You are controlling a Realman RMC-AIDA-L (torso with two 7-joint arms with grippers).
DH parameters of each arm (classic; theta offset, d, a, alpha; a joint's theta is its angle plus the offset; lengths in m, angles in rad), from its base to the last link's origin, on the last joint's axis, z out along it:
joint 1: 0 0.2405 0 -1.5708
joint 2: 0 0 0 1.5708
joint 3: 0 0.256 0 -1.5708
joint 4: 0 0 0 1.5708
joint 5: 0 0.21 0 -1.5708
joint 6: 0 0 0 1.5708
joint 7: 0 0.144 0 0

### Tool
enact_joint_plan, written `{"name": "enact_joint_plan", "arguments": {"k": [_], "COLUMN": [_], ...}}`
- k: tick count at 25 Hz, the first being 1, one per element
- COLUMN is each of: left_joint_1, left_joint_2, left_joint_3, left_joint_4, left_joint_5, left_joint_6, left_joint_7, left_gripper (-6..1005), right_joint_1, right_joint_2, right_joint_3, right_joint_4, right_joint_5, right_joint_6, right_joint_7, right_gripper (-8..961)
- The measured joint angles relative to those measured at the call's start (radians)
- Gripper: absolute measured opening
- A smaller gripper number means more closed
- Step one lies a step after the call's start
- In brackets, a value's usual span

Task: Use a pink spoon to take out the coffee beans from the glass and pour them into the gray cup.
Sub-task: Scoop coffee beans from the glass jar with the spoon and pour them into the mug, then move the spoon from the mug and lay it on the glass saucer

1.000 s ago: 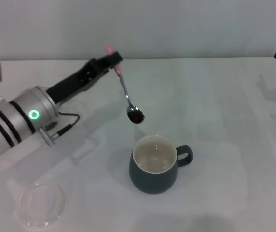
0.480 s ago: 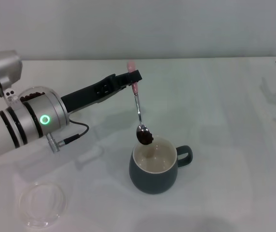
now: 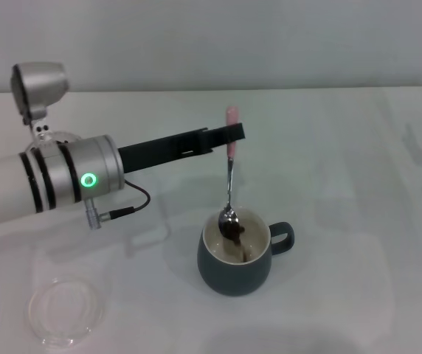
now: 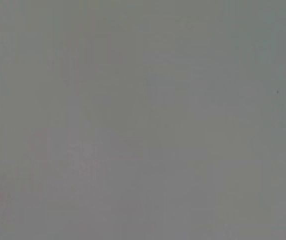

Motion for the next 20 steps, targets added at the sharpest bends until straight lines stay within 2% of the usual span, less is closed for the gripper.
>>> {"name": "enact_joint_plan", "arguments": {"k": [7, 16, 20], "left_joint_1": [0.007, 0.009, 0.036], "left_joint_2": [0.0, -0.002, -0.002], "left_joint_3": [0.124, 0.185, 0.186], "left_joint_4": [0.095, 0.153, 0.171], "left_joint_5": [-0.001, -0.016, -0.108], "left_joint_6": [0.083, 0.075, 0.059], "left_joint_7": [0.032, 0.194, 0.226], "left_gripper": [130, 131, 132], "right_joint_1": [-0.004, -0.01, -0.012], "right_joint_2": [0.0, 0.001, 0.0], "right_joint_3": [-0.001, -0.001, -0.001], "right_joint_4": [0.0, 0.001, 0.0], "right_joint_5": [0.0, 0.0, 0.0], "right_joint_6": [-0.001, -0.002, -0.003], "right_joint_7": [0.001, 0.002, 0.002], "right_gripper": [874, 874, 874]}}
